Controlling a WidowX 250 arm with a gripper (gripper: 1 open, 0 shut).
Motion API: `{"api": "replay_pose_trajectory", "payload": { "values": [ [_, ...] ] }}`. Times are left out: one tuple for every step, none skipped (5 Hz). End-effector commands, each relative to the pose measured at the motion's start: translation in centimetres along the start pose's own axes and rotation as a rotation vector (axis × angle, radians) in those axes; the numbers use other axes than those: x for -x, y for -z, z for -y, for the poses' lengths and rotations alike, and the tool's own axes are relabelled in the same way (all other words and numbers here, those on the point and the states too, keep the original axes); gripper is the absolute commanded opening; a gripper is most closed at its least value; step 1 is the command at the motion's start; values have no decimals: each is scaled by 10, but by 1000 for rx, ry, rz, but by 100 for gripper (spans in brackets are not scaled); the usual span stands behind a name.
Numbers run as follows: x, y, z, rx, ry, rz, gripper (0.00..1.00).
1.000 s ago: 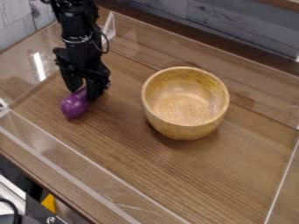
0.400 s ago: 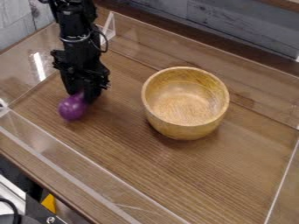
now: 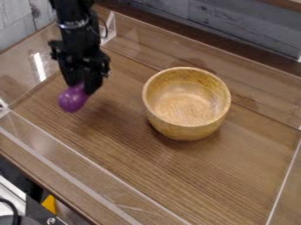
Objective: Put the purple eggplant in the brown bowl
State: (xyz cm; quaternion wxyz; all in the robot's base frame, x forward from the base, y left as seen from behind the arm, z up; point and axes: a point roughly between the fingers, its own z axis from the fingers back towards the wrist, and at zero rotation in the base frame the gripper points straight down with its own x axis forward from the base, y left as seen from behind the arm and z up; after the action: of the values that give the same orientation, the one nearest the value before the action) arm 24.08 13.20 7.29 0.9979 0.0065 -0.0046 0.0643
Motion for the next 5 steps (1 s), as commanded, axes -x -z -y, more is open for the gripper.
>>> {"api": "replay_pose_trajectory", "payload": {
  "values": [
    [-14, -41, 20, 12, -2, 81, 0],
    [-21, -54, 53, 41, 17, 83, 0],
    [-25, -53, 96, 56, 55, 81, 0],
    [-29, -51, 106, 57, 51, 87, 0],
    [-34, -48, 117, 58, 49, 93, 0]
  ]
}}
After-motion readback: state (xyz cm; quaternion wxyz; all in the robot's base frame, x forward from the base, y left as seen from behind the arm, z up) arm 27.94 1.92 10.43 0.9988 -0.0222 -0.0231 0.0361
